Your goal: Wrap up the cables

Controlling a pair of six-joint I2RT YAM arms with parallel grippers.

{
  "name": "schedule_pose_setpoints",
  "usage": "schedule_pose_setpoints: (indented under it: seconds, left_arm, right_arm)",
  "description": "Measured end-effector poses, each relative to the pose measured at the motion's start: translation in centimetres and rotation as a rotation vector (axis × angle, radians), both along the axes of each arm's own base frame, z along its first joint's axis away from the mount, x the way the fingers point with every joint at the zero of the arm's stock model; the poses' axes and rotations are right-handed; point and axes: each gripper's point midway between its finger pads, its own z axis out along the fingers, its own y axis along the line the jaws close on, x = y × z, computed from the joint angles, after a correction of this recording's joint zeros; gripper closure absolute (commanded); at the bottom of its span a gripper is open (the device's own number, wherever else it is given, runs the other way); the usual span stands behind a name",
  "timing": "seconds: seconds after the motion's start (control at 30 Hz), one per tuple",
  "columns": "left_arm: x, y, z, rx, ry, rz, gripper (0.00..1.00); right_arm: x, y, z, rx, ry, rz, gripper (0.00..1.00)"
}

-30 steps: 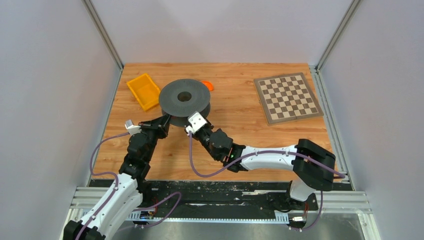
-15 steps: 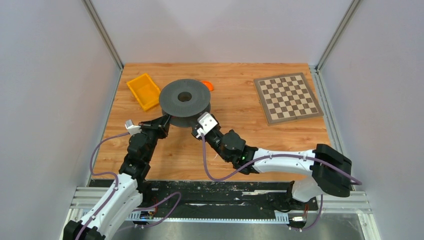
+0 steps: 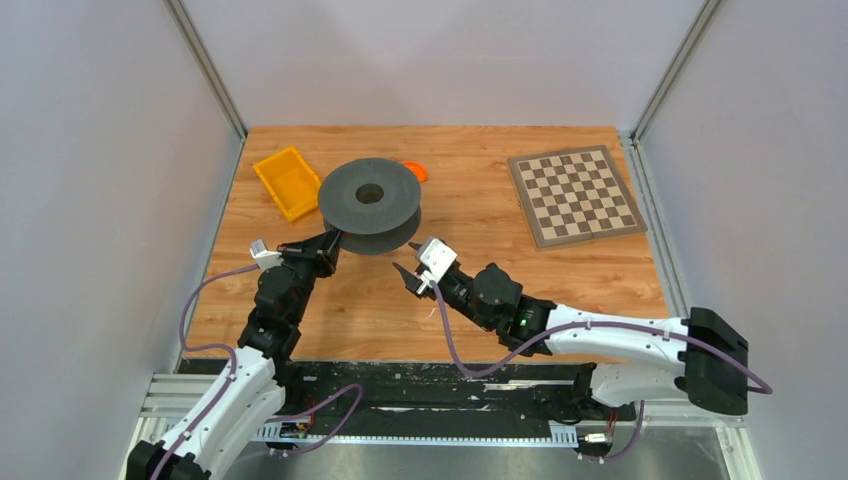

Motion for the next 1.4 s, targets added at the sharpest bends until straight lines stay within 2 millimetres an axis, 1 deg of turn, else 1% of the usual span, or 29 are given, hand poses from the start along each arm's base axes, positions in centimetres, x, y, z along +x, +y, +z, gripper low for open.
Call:
schedule_pose_setpoints:
  seconds: [0.17, 0.27, 0.3, 0.37, 0.5, 0.57, 0.67, 0.7, 0.87, 0.97, 1.03, 1.13, 1.27, 1.33, 1.4]
  left_arm:
    - [0.0, 0.0, 0.0, 0.003, 0.000, 0.000, 1.00]
    - [0.0, 0.0, -0.1, 0.015, -0.002, -0.001, 1.00]
    - [0.0, 0.0, -0.1, 0.021, -0.002, -0.002, 1.00]
    - [0.0, -0.1, -0.1, 0.030, -0.004, -0.006, 1.00]
    - [0.0, -0.4, -0.2, 0.049, -0.008, -0.021, 1.00]
    - [0.0, -0.5, -0.3, 0.057, -0.011, -0.028, 1.00]
    - [-0.1, -0.9, -0.4, 0.077, -0.024, -0.048, 1.00]
    - [-0.1, -1.0, -0.4, 0.083, -0.030, -0.055, 1.00]
    - [-0.5, -2.0, -0.7, 0.118, -0.072, -0.113, 1.00]
    - [-0.8, -2.6, -0.9, 0.133, -0.089, -0.152, 1.00]
    - [-1.1, -3.1, -1.1, 0.140, -0.098, -0.184, 1.00]
    - [-1.4, -3.6, -1.1, 0.141, -0.115, -0.214, 1.00]
    - [-1.8, -4.0, -0.7, 0.140, -0.136, -0.239, 1.00]
    - [-1.9, -4.1, -0.4, 0.138, -0.149, -0.248, 1.00]
    - [-2.0, -4.2, -0.2, 0.136, -0.159, -0.255, 1.00]
  right_arm:
    - [-2.1, -0.8, 0.9, 0.004, 0.042, 0.094, 0.49]
    - [-3.0, -1.7, 1.8, 0.041, 0.097, 0.138, 0.49]
    - [-3.0, -2.0, 2.0, 0.054, 0.122, 0.145, 0.49]
    - [-2.4, -2.7, 2.6, 0.081, 0.174, 0.143, 0.49]
    - [-0.3, -4.3, 4.0, 0.152, 0.271, 0.126, 0.52]
    - [1.1, -5.4, 4.5, 0.193, 0.312, 0.099, 0.55]
    - [3.3, -7.2, 4.5, 0.244, 0.366, 0.046, 0.58]
    - [4.3, -8.1, 4.4, 0.264, 0.391, 0.021, 0.58]
    - [7.7, -11.3, 3.7, 0.343, 0.485, -0.056, 0.60]
    - [9.5, -12.5, 3.0, 0.374, 0.532, -0.064, 0.58]
    - [10.7, -12.8, 2.0, 0.374, 0.572, -0.040, 0.56]
    - [12.2, -12.3, -0.3, 0.340, 0.655, 0.005, 0.54]
    - [12.9, -10.9, -3.0, 0.298, 0.750, 0.067, 0.53]
    - [13.0, -10.4, -3.6, 0.285, 0.775, 0.092, 0.52]
    - [13.3, -9.8, -3.8, 0.272, 0.787, 0.124, 0.53]
